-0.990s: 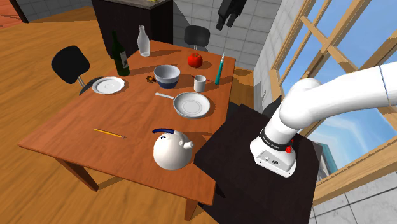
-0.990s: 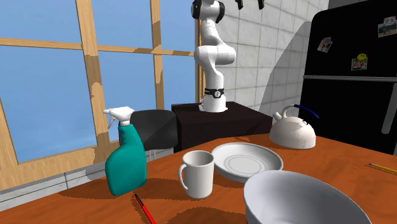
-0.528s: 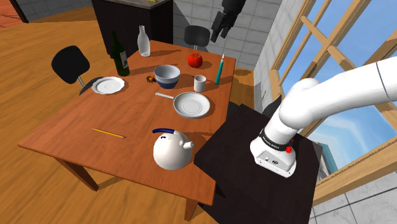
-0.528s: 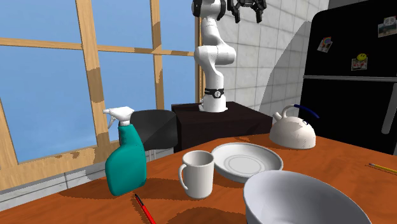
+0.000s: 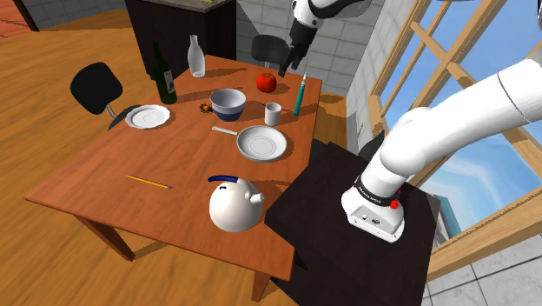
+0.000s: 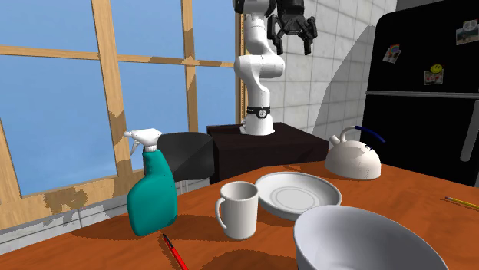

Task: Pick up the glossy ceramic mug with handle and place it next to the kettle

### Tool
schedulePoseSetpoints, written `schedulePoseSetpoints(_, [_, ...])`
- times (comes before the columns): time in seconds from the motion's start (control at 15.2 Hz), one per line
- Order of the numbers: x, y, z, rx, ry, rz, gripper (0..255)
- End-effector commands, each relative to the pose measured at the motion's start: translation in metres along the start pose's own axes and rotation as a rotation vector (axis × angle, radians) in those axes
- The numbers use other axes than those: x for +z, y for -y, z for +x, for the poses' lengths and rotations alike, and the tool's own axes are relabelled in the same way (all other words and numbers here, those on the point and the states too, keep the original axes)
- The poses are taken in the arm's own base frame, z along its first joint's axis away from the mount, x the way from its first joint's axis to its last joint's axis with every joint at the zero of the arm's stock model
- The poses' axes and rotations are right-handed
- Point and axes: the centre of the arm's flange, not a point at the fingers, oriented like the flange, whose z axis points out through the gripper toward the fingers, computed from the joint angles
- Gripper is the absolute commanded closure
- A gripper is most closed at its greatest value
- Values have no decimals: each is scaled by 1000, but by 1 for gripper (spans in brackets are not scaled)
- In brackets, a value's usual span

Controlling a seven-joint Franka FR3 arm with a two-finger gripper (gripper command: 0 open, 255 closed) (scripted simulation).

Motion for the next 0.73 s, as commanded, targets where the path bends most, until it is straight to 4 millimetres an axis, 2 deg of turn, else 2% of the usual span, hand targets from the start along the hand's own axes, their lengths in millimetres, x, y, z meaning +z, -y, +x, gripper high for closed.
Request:
schedulePoseSetpoints(0.0, [22,-10,6,-2,1,-9,0])
schedulePoseSetpoints(0.66, [134,-67,38,-7,14,-49,0])
